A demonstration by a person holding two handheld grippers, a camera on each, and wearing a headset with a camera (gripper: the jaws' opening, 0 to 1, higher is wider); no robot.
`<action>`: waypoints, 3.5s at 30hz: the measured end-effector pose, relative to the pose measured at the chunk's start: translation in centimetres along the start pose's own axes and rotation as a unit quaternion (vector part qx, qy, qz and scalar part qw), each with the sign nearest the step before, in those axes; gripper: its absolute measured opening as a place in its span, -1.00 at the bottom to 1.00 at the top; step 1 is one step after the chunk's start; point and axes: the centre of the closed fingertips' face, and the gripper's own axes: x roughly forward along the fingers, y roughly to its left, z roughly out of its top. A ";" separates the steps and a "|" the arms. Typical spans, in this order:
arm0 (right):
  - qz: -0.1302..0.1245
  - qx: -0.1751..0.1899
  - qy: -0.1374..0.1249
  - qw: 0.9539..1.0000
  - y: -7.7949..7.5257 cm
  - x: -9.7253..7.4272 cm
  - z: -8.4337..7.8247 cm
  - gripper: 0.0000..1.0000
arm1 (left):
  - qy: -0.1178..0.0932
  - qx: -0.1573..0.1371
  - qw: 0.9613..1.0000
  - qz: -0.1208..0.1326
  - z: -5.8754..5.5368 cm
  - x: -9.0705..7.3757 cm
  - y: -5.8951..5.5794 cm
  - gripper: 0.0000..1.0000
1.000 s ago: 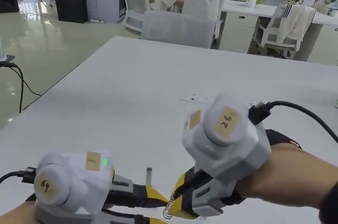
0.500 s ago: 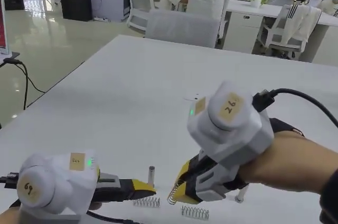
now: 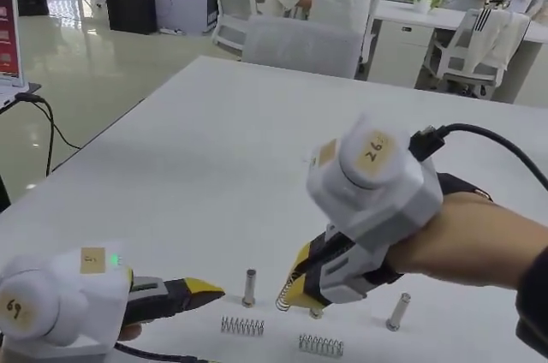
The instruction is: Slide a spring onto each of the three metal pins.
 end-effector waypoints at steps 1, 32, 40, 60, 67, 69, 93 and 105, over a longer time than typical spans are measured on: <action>-0.001 -0.001 0.000 1.000 -0.1 0.0 0.1 -0.84 | -0.001 -0.002 1.000 0.003 0.0 -0.1 0.0 0.09; -0.001 -0.018 0.026 0.999 -4.6 3.8 2.4 -0.84 | -0.021 -0.044 0.997 0.052 -0.7 -1.1 0.1 0.39; 0.007 -0.018 0.038 0.999 -4.8 4.9 2.2 -0.84 | -0.024 -0.045 0.997 0.050 -0.8 -1.0 0.1 0.41; 0.018 -0.012 0.058 0.998 -5.0 6.3 1.5 -0.84 | -0.030 -0.045 0.997 0.047 -0.7 -1.0 0.0 0.39; 0.020 -0.010 0.072 0.997 -5.0 7.3 0.8 -0.84 | -0.029 -0.045 0.998 0.045 -0.7 -0.9 0.0 0.38; 0.021 -0.007 0.074 0.997 -5.0 7.6 0.7 -0.84 | -0.028 -0.044 0.998 0.045 -0.7 -0.9 -0.1 0.37; 0.023 0.000 0.092 0.996 -4.4 10.2 -1.1 -0.83 | -0.022 -0.043 0.998 0.045 -0.8 -0.9 0.0 0.35; 0.020 -0.005 0.088 0.996 -4.5 10.0 -1.4 -0.74 | -0.020 -0.041 0.998 0.044 -0.9 -0.9 0.0 0.35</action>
